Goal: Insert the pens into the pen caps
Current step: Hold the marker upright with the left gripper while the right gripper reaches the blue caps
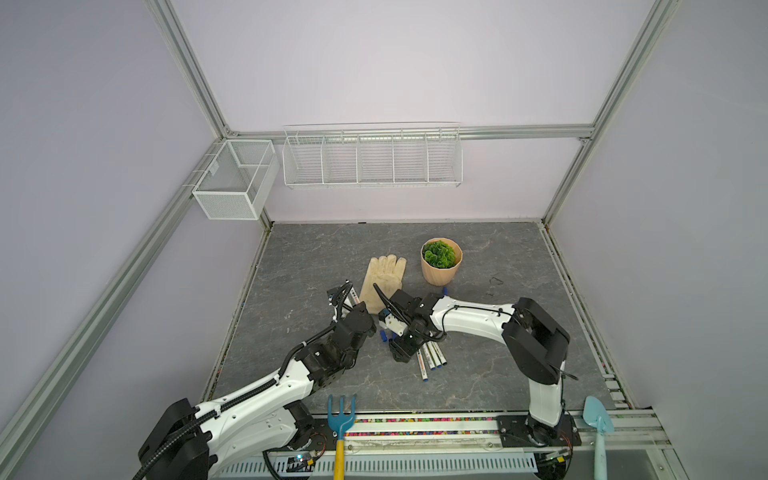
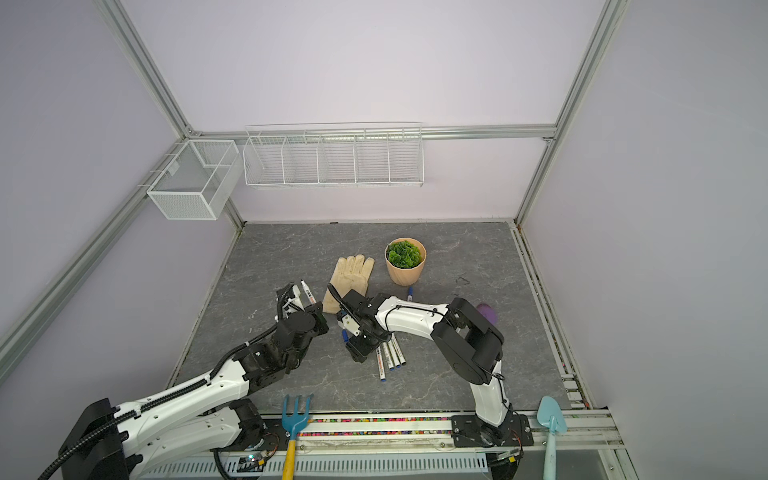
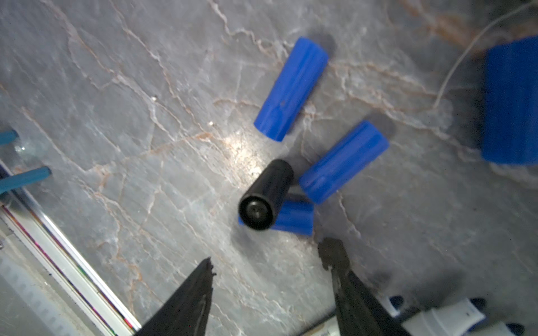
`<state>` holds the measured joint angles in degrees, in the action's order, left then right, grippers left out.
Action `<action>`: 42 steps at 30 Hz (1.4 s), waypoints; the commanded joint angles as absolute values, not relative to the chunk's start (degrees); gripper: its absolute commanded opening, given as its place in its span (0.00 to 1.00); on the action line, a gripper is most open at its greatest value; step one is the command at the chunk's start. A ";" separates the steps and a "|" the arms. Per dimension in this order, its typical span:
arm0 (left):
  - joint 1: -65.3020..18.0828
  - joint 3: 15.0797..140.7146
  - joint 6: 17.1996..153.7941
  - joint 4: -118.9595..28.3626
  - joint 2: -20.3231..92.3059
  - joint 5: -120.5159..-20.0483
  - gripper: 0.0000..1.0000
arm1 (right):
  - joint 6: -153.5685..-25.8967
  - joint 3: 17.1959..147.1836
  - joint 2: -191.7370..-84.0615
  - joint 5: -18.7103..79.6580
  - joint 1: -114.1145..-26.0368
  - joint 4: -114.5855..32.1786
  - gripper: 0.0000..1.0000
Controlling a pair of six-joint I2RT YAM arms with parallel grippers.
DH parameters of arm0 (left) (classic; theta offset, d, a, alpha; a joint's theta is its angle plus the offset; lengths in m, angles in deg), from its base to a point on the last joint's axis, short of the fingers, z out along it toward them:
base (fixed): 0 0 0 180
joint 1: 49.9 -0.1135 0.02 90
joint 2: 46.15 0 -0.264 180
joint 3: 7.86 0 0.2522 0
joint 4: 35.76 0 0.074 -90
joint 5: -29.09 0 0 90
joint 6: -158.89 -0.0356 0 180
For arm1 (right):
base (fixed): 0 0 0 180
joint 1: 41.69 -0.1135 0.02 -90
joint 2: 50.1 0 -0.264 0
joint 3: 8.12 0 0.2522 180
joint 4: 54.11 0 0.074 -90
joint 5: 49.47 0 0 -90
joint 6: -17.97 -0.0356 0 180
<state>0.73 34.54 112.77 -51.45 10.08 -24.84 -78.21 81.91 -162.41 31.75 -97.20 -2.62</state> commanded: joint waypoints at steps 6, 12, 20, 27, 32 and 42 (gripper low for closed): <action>0.41 33.39 112.55 -51.63 9.64 -25.11 0.00 | -78.34 83.80 -165.03 36.08 -98.78 -3.45 0.67; 0.38 33.32 112.49 -51.54 9.66 -25.40 0.00 | -77.70 84.80 -166.62 39.39 -99.61 -3.19 0.67; 0.36 33.28 112.48 -51.20 9.99 -25.58 0.00 | -78.60 83.05 -165.72 44.80 -99.88 -4.51 0.67; 0.34 33.67 112.06 -50.67 10.69 -26.18 0.00 | -79.10 80.10 -163.23 48.22 -99.56 -5.53 0.66; 0.25 33.71 111.78 -50.03 11.35 -26.47 0.00 | -79.30 77.94 -160.71 49.66 -97.93 -5.72 0.66; 0.24 34.62 110.92 -49.50 12.53 -27.43 0.00 | -78.61 76.31 -154.38 46.39 -94.87 -6.39 0.65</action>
<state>0.62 33.69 111.61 -50.27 12.15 -27.37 -78.67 76.90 -157.73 48.17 -94.88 -6.75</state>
